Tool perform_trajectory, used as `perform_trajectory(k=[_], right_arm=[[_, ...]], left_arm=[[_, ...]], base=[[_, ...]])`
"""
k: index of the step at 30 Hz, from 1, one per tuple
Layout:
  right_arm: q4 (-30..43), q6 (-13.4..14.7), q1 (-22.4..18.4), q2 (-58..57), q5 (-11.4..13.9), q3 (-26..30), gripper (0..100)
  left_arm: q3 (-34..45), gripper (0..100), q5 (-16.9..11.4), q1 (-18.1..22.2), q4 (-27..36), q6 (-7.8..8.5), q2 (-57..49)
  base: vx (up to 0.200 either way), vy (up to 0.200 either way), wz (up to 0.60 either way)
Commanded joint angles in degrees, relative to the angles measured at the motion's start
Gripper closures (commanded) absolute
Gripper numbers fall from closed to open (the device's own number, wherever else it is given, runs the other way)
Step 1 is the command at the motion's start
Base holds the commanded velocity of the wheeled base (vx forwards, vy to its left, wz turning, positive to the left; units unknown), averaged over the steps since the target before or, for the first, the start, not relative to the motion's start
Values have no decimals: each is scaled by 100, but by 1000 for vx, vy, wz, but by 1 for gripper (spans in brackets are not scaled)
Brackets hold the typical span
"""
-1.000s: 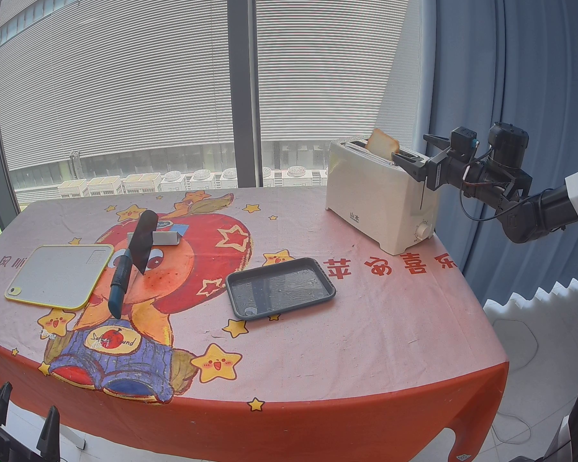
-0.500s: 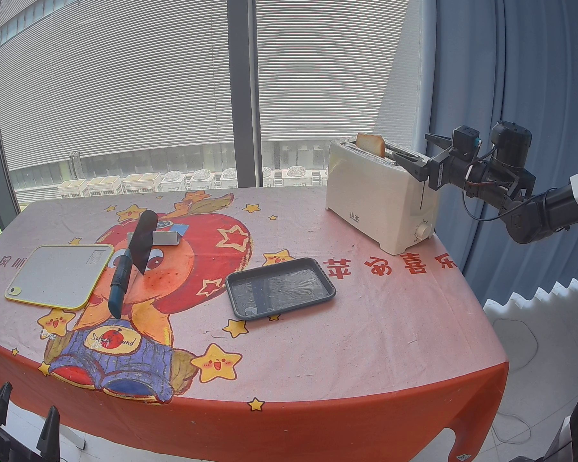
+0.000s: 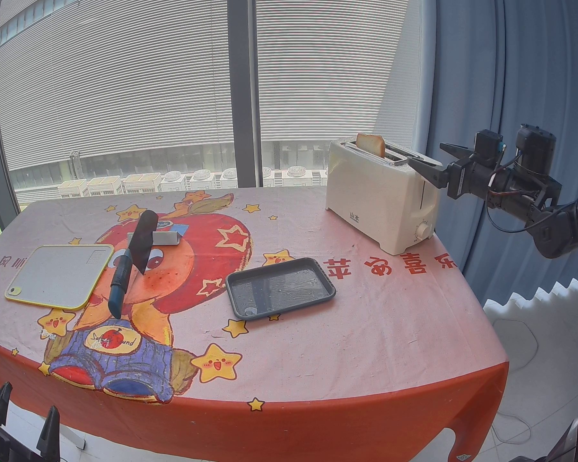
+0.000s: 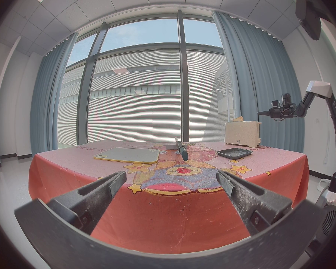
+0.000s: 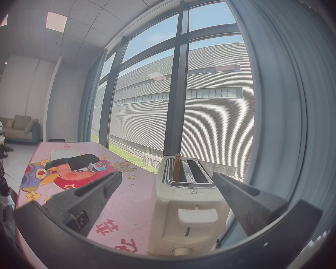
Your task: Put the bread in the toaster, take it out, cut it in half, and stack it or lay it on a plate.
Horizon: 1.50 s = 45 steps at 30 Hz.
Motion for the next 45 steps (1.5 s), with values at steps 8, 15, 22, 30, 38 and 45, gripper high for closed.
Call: perform_trajectory(k=[8,15,22,30,38,45], right_arm=[[-510,137,17,-905,12,1054,100],[-536,137,26,-1247,47,1651,100],[-536,339,105,-1529,47,1950,100],[-545,936,255,-1775,-14,2100,100],[-545,884,228,-2030,-58,2442,100],[-554,866,132,-1986,-58,2680,100]], left_arm=[[101,0,2,-2,-1,-8,-66],[101,0,2,-2,-1,0,-66],[101,0,2,-2,-1,-8,-66],[101,0,2,-2,-1,0,-66],[101,0,2,-2,-1,0,-66],[101,0,2,-2,-1,0,-66]], base=[[0,0,0],[0,0,0],[0,0,0],[0,0,0],[0,0,0],[0,0,0]])
